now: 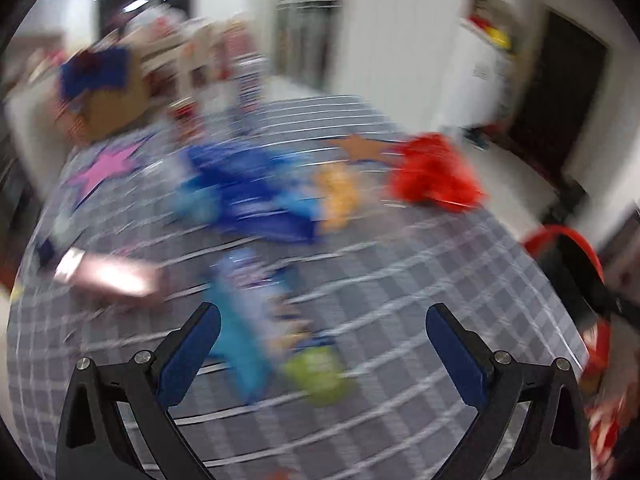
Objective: Collect trash
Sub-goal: 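Return both tools to the table toward the drink pouch and pink box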
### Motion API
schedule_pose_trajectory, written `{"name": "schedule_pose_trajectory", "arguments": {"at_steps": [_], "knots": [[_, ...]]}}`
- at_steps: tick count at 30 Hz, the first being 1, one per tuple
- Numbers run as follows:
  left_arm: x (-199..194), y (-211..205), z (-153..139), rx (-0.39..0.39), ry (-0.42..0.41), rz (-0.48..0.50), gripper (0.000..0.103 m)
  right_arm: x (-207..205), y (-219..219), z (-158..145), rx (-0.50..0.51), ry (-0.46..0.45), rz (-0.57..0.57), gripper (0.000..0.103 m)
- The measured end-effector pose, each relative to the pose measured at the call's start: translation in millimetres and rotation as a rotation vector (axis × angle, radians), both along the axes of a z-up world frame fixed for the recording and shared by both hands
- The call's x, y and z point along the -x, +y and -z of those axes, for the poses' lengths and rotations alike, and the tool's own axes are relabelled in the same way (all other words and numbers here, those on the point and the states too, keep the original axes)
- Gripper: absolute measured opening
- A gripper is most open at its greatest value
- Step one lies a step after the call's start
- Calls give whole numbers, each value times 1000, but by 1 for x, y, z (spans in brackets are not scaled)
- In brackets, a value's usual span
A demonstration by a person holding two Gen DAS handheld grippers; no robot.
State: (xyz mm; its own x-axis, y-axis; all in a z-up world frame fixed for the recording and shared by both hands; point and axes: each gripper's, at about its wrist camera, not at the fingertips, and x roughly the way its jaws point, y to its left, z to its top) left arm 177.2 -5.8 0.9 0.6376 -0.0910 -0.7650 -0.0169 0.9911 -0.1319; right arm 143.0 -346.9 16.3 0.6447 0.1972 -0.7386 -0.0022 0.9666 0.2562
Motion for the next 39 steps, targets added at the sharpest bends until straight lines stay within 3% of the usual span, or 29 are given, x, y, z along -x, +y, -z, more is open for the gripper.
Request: {"name": "schedule_pose_trajectory", "arguments": {"at_steps": [3, 10, 14, 22, 26, 33, 35, 37, 39], "knots": [[-3, 56, 11, 49, 45, -142, 103, -5, 36, 1, 13, 8, -68, 69], [-5, 147, 28, 179, 75, -362, 103, -20, 122, 9, 37, 30, -216, 69], [-14, 174, 45, 270, 115, -438, 103, -30, 167, 18, 44, 52, -297, 69], [-44, 190, 68, 322, 157, -518, 103, -49, 236, 38, 67, 94, -393, 69], [-55, 186, 72, 310, 184, -537, 103, -59, 254, 45, 80, 102, -412, 69], [-70, 180, 79, 203, 187, -524, 103, -70, 275, 66, 113, 132, -424, 69], [-70, 178, 80, 175, 180, -510, 103, -70, 276, 68, 116, 136, -420, 63], [-68, 177, 80, 154, 170, -493, 103, -69, 276, 70, 116, 139, -417, 45], [-67, 175, 79, 112, 162, -470, 103, -67, 275, 71, 108, 141, -417, 38]]}}
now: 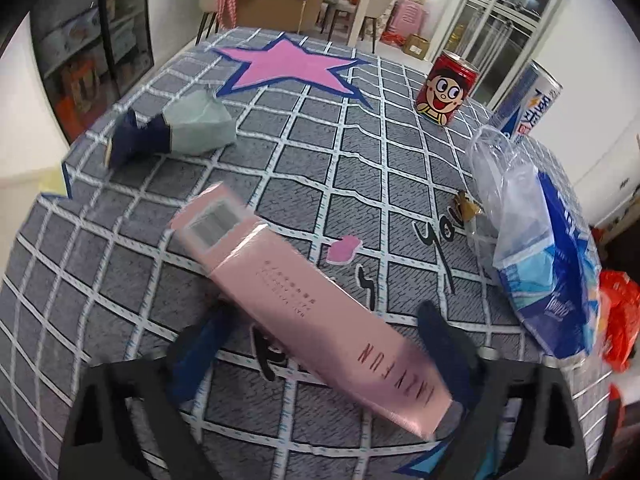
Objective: Collect trash
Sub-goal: 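Grasp the white-green drink pouch with the right tool while the left tool grasps the pink LAZY FUN box, then carry the pouch and pink box to the black bin and release them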
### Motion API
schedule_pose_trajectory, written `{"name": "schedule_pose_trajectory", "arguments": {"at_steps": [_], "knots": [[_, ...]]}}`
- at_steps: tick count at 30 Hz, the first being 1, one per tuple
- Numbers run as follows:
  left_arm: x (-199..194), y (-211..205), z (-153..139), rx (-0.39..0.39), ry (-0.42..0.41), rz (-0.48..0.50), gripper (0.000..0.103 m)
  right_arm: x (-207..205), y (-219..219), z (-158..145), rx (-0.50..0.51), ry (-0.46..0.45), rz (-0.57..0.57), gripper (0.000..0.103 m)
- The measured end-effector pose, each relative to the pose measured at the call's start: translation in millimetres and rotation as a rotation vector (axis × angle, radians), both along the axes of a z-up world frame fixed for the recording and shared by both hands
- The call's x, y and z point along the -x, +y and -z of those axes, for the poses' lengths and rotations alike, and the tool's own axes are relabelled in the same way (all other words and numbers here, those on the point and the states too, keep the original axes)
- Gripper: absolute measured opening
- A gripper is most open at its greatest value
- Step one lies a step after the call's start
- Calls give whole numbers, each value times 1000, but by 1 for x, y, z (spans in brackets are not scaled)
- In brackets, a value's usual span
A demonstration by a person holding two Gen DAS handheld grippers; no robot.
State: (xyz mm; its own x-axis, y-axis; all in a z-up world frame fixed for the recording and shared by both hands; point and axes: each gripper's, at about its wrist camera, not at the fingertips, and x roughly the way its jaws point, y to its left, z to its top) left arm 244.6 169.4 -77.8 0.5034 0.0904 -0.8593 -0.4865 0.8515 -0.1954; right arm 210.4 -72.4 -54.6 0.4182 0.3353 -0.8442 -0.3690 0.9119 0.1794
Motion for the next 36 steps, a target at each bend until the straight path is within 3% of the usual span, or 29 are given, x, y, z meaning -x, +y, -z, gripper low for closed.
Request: {"name": "schedule_pose_trajectory", "arguments": {"at_steps": [1, 4, 14, 19, 30, 36], "knots": [[1, 0, 0, -7, -2, 16, 103, 1, 0, 0, -5, -2, 0, 25], [5, -1, -3, -26, -12, 47, 103, 6, -2, -4, -16, -12, -5, 24], [25, -16, -9, -79, -58, 212, 103, 30, -27, -23, -43, -49, -13, 24], [45, -26, -23, -80, -126, 288, 103, 47, -52, -31, -54, -62, 13, 24], [82, -70, -51, -63, -193, 428, 103, 76, -131, -41, -96, -76, 158, 24], [91, -118, -65, -72, -222, 530, 103, 85, -177, -47, -134, -97, 248, 24]]}}
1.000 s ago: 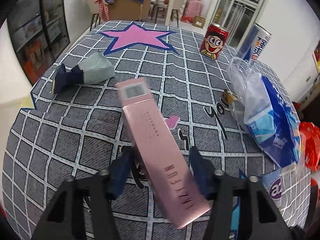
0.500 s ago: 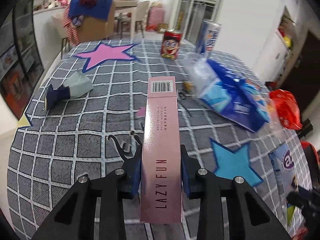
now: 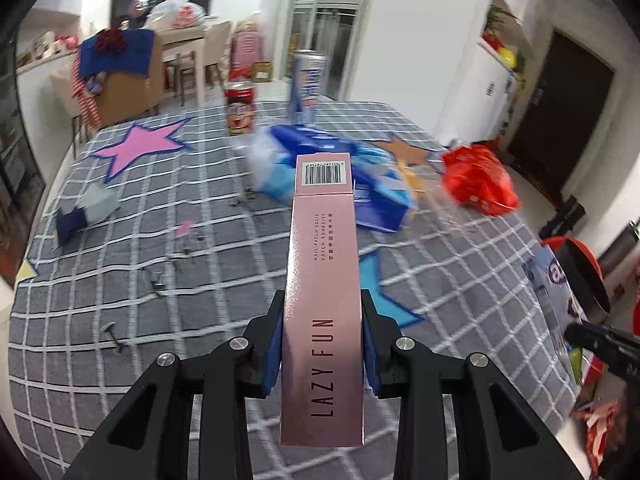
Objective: Collect trash
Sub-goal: 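Carry the pouch and pink box to the black bin and release them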
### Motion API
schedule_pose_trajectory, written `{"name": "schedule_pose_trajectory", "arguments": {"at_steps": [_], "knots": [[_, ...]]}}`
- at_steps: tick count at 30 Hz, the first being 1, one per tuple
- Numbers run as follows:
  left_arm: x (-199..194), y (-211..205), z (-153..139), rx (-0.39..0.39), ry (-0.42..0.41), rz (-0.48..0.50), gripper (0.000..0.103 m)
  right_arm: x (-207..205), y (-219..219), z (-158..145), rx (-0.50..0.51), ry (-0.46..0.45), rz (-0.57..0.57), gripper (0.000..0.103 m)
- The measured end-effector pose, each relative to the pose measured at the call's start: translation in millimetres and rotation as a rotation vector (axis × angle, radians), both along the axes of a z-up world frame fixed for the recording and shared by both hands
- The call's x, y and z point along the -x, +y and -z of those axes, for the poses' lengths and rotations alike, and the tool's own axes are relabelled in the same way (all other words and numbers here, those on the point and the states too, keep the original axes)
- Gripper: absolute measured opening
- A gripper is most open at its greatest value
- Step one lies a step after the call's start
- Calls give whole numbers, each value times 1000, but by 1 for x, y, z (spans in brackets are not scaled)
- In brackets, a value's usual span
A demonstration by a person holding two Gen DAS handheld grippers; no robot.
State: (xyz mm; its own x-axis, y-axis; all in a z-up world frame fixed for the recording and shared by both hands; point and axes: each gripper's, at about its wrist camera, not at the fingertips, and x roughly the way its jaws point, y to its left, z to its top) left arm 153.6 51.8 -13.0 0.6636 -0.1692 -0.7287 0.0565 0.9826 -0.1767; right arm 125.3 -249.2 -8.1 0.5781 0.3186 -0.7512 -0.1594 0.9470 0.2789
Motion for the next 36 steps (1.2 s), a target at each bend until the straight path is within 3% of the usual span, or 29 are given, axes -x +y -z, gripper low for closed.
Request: {"name": "schedule_pose_trajectory", "arguments": {"at_steps": [8, 27, 36], "knots": [[4, -76, -19, -2, -23, 143, 103, 11, -64, -7, -46, -30, 105, 24], [-13, -324, -59, -44, -68, 586, 103, 35, -235, -21, -106, -94, 406, 24], [-35, -431, -48, -106, -37, 709, 103, 34, -287, -18, -126, -93, 501, 24]]}}
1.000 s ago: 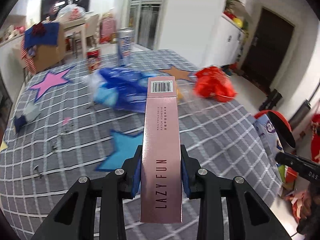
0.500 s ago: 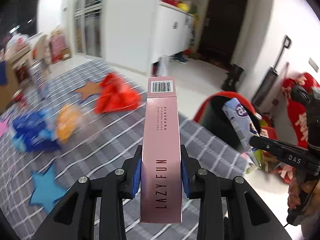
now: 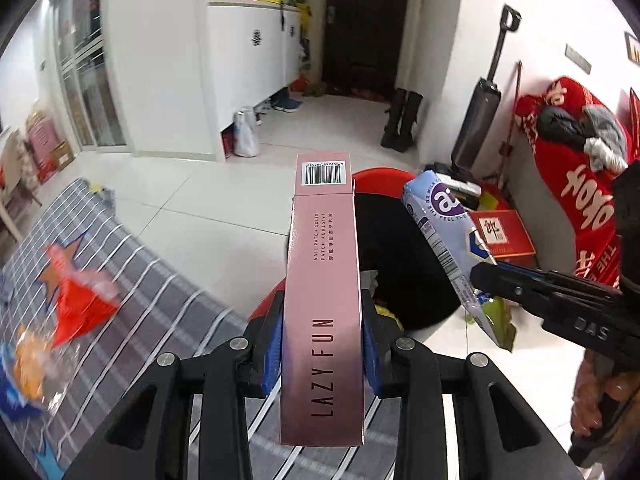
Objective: Collect trash
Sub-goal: 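Carry the pouch and pink box to the black bin and release them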
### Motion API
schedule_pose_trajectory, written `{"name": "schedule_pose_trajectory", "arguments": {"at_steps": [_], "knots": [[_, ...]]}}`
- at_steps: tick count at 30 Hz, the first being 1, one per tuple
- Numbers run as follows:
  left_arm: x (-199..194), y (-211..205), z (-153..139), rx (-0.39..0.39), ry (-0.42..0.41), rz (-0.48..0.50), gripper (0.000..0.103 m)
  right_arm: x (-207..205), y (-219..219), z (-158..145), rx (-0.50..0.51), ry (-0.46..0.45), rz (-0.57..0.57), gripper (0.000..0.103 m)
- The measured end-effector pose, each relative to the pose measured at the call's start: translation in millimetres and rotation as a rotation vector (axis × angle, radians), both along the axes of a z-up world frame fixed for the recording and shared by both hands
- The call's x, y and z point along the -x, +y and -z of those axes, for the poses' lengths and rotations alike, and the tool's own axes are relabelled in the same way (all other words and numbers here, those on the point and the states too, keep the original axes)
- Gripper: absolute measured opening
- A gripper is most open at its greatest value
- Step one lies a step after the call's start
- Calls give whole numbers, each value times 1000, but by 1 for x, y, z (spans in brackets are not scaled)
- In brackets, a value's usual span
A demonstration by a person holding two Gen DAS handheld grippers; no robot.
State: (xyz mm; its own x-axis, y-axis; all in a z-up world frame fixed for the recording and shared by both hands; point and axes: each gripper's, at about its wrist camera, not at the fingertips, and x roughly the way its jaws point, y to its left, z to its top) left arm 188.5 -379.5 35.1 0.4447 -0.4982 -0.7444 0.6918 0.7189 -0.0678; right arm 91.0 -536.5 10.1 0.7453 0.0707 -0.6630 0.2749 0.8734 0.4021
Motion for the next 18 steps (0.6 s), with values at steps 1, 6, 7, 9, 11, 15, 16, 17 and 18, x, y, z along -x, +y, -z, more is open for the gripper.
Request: {"name": "schedule_pose_trajectory", "arguments": {"at_steps": [1, 6, 7, 9, 11, 15, 16, 17, 18], "knots": [[-2, -10, 3, -5, 5, 9, 103, 0, -4, 0, 0, 1, 8, 24], [-15, -38, 18, -35, 23, 23, 103, -1, -17, 6, -10, 11, 39, 24], [-17, -44, 21, -39, 28, 23, 103, 1, -20, 7, -14, 13, 43, 24], [-19, -50, 27, -47, 38, 18, 103, 0, -24, 10, -24, 19, 50, 24], [-24, -54, 35, -59, 55, 11, 103, -3, -28, 14, -37, 25, 55, 24], [-27, -56, 42, -73, 66, -3, 103, -10, -31, 17, -41, 34, 55, 24], [-27, -55, 42, -76, 63, -11, 103, -12, -32, 16, -41, 35, 54, 25], [-26, -52, 41, -68, 50, -26, 103, -13, -32, 17, -40, 38, 55, 25], [-25, -50, 39, -54, 37, -36, 103, -16, -32, 17, -39, 40, 56, 25]]}}
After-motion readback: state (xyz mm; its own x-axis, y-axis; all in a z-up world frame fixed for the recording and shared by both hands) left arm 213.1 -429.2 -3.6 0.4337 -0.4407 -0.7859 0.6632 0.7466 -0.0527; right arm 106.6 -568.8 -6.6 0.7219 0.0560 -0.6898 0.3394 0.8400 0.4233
